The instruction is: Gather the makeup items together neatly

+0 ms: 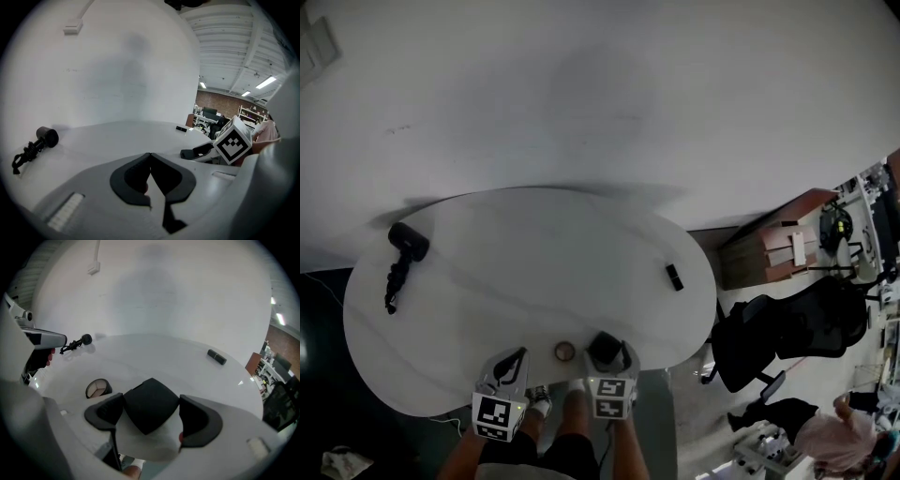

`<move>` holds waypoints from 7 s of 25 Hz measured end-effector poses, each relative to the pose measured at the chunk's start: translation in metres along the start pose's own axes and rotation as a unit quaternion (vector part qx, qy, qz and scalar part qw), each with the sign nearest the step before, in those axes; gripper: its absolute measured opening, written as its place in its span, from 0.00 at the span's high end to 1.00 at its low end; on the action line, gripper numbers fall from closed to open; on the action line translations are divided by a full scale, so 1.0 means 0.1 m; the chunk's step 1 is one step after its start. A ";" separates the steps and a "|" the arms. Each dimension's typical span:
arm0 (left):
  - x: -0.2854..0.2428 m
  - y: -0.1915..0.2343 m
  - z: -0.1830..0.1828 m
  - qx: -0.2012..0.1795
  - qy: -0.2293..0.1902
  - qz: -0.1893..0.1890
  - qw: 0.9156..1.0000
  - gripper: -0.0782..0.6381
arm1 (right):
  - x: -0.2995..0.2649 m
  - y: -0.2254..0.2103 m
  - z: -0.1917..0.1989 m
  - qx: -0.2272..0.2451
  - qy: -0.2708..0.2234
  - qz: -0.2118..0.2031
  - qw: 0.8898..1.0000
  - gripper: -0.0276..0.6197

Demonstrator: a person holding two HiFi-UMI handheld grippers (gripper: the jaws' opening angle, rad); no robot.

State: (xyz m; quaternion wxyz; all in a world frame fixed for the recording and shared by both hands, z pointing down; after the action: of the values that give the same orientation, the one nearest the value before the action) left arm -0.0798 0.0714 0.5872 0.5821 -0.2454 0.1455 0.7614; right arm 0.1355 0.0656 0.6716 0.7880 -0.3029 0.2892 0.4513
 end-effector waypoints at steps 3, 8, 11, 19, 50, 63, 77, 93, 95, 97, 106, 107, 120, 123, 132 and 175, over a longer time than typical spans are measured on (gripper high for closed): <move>-0.02 -0.01 -0.01 0.002 -0.001 0.000 1.000 0.88 | 0.00 -0.02 0.01 -0.007 -0.004 -0.001 1.000 0.37; 0.00 -0.05 -0.02 0.001 -0.003 0.002 1.000 0.88 | 0.01 -0.02 0.02 -0.012 -0.011 0.003 1.000 0.37; 0.02 -0.05 -0.02 0.001 -0.002 0.001 1.000 0.88 | 0.03 -0.01 -0.02 -0.018 -0.029 -0.001 0.999 0.37; 0.09 -0.02 -0.06 0.002 -0.014 -0.004 1.000 0.88 | 0.13 0.00 -0.12 -0.016 -0.040 0.009 0.999 0.35; 0.92 0.32 -1.48 -0.004 -0.183 -0.026 0.983 0.88 | 1.63 0.84 -1.64 0.091 -0.259 0.037 0.961 0.95; 0.93 0.29 -1.50 -0.006 -0.191 0.001 0.981 0.88 | 1.70 0.88 -1.60 0.082 -0.261 0.051 0.961 0.95; 0.70 -0.45 -1.57 -0.020 -0.192 0.092 0.977 0.88 | 2.13 0.36 -1.15 0.028 -0.241 0.126 0.962 0.95; -0.12 -1.47 -1.88 -0.011 -0.148 0.059 0.987 0.88 | 2.09 -1.12 -1.17 0.027 -0.209 0.085 0.974 0.95; -0.27 -1.54 -1.91 -0.008 -0.139 0.047 0.989 0.88 | 2.00 -1.29 -1.23 0.031 -0.202 0.072 0.976 0.95; -0.40 -1.60 -1.92 -0.003 -0.131 0.037 0.991 0.88 | 1.91 -1.44 -1.26 0.036 -0.191 0.060 0.979 0.95; -0.87 -1.69 -1.78 0.021 -0.092 -0.002 0.996 0.88 | 1.32 -1.89 -1.35 0.055 -0.144 0.000 0.988 0.95; -0.91 -1.69 -1.75 0.022 -0.086 -0.006 0.996 0.88 | 1.25 -1.92 -1.35 0.056 -0.139 -0.007 0.989 0.95; -1.26 -1.69 -1.51 0.034 -0.035 -0.041 0.998 0.88 | 0.53 -2.25 -1.31 0.052 -0.079 -0.065 0.993 0.57; -1.30 -1.72 -1.44 0.036 -0.024 -0.045 0.998 0.88 | 0.43 -2.28 -1.28 0.056 -0.070 -0.074 0.993 0.57; -1.40 -1.72 -1.24 0.038 0.002 -0.051 0.998 0.88 | 0.14 -2.38 -1.19 0.054 -0.048 -0.083 0.994 0.57; -1.24 -1.46 -1.17 0.042 0.000 -0.058 0.997 0.88 | 0.13 -2.21 -1.16 0.040 -0.017 -0.067 0.997 0.80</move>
State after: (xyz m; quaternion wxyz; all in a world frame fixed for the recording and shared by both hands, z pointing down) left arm 0.1089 -0.0485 0.5662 0.6355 -0.2286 0.1627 0.7194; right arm 0.3158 -0.1041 0.6348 0.8327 -0.2824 0.2726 0.3906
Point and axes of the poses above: the fingertips, and each gripper's own axes: x backward along the fingers, y to its left, z out of its underside, the point moved 5 cm from there along x, backward along the fingers, and after that the axes turned 15 degrees about -z, right-handed, at the moved point
